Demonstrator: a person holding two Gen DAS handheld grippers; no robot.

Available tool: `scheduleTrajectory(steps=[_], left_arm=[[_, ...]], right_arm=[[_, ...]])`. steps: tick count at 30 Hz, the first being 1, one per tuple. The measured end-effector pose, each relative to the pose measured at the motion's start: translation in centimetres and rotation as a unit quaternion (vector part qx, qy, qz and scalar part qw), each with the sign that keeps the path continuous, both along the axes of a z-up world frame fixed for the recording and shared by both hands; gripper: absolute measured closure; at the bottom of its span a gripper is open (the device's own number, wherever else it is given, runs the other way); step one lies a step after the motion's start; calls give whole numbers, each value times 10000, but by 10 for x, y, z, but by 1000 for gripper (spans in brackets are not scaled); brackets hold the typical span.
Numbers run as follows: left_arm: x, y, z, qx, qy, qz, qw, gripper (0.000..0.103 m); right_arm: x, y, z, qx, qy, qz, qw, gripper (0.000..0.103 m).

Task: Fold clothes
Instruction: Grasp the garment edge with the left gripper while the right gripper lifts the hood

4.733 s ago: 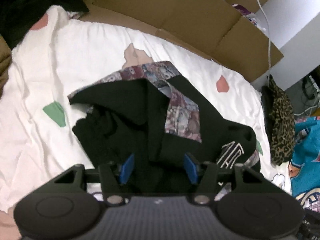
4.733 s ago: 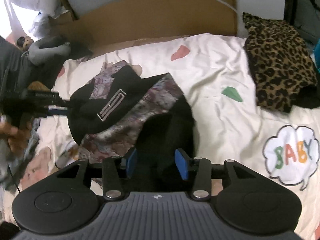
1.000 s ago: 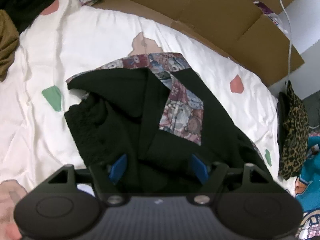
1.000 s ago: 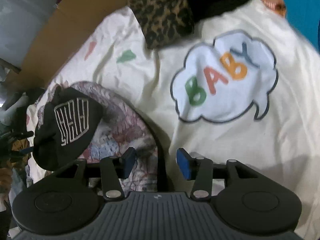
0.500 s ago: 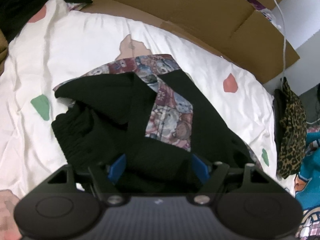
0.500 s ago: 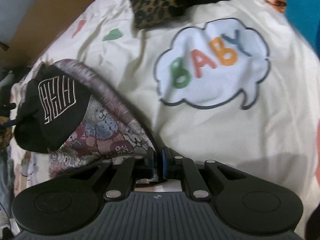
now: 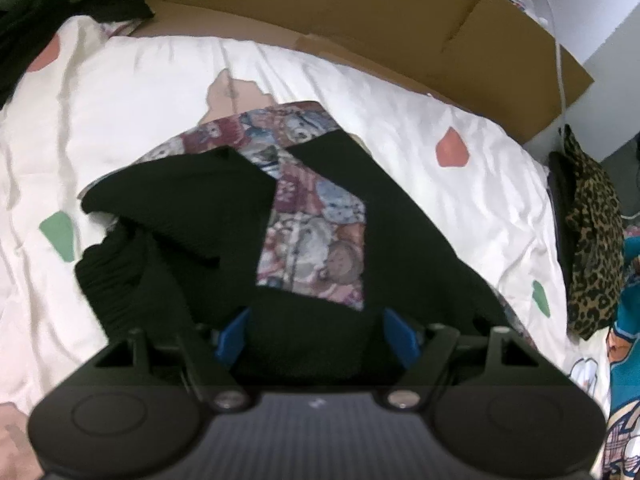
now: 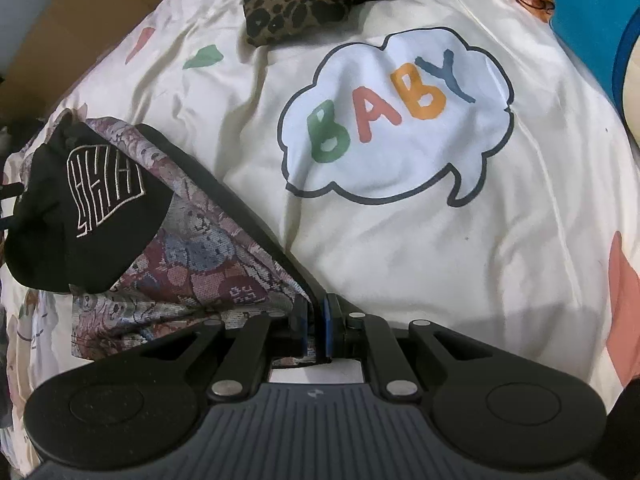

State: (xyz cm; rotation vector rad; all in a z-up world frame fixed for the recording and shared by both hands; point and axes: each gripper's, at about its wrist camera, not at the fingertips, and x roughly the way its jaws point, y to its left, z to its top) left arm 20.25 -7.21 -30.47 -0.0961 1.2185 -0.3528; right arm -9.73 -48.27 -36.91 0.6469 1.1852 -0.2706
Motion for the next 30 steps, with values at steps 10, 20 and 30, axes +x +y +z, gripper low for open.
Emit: scheduleTrajectory(steps=[10,20,30], left_arm=[[4,-6,-20,-56,217,-21,9997,41],[-11,30,-5,-804,465,196,9955,91],[-40,59,16,-1359,564,29,9891,92]], right_arm=[[1,4,4,366,56,-20,9993,93],[1,7,36,-47,-498,-459,9977,78],[26,38,69,-449,-1109,-114,9928,78]])
